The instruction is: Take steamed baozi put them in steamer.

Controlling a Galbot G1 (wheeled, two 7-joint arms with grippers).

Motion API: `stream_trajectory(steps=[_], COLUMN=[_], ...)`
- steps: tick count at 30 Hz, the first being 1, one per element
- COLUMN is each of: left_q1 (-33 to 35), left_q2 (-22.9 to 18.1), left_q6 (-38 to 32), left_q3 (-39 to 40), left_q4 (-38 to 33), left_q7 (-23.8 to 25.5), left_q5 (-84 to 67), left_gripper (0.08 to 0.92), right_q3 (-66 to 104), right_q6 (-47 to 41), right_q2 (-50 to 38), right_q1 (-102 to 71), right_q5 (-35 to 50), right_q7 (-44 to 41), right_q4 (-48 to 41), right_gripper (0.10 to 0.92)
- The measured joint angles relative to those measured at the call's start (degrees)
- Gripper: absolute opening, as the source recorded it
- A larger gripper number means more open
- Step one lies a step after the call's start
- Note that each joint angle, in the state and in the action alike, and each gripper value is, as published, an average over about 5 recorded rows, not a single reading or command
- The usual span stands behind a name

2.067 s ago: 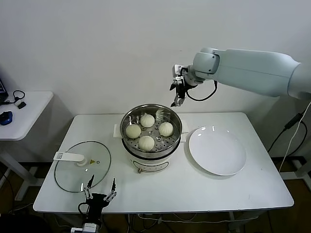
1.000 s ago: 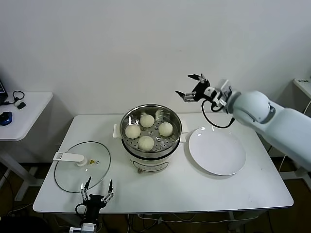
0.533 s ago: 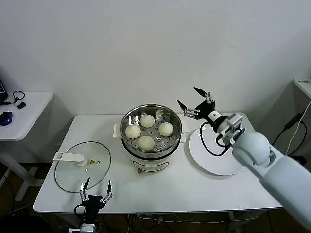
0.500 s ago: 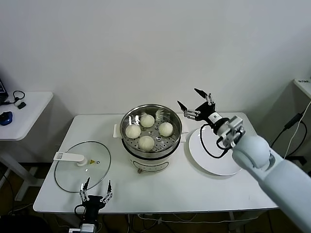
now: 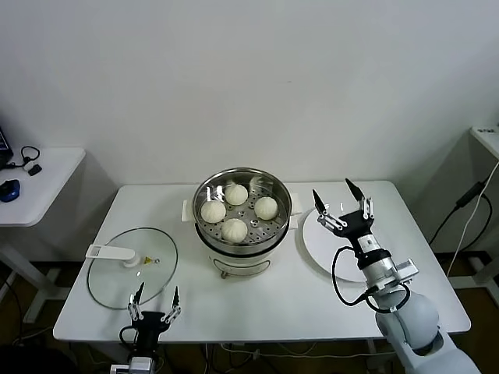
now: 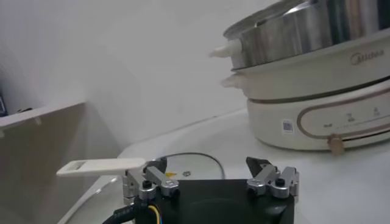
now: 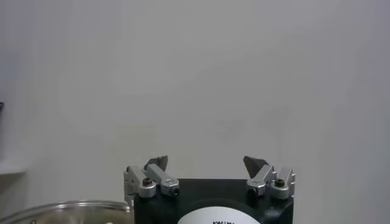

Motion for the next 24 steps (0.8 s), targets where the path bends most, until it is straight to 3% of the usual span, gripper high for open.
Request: stream_trajectory(steps=[9, 24], left_q1=[0.62, 1.6], left_q2=[0.0, 0.0], left_q6=[-0.43, -0.32], left_q3=[-0.11, -0.24], left_q4=[-0.9, -2.75], left_q7=[-0.21, -0.1], left_q5=[-0.18, -0.57], left_gripper=[0.823, 0.823], right_q3=[3.35, 2.34], right_q6=[8.39, 17.74], right_q2=[9.75, 14.61], right_q1=[-11.95, -23.77], right_q5=[-2.37, -3.25], right_q7=[-1.97, -1.92], right_q4=[0.68, 0.85], right_gripper=[0.823, 0.823])
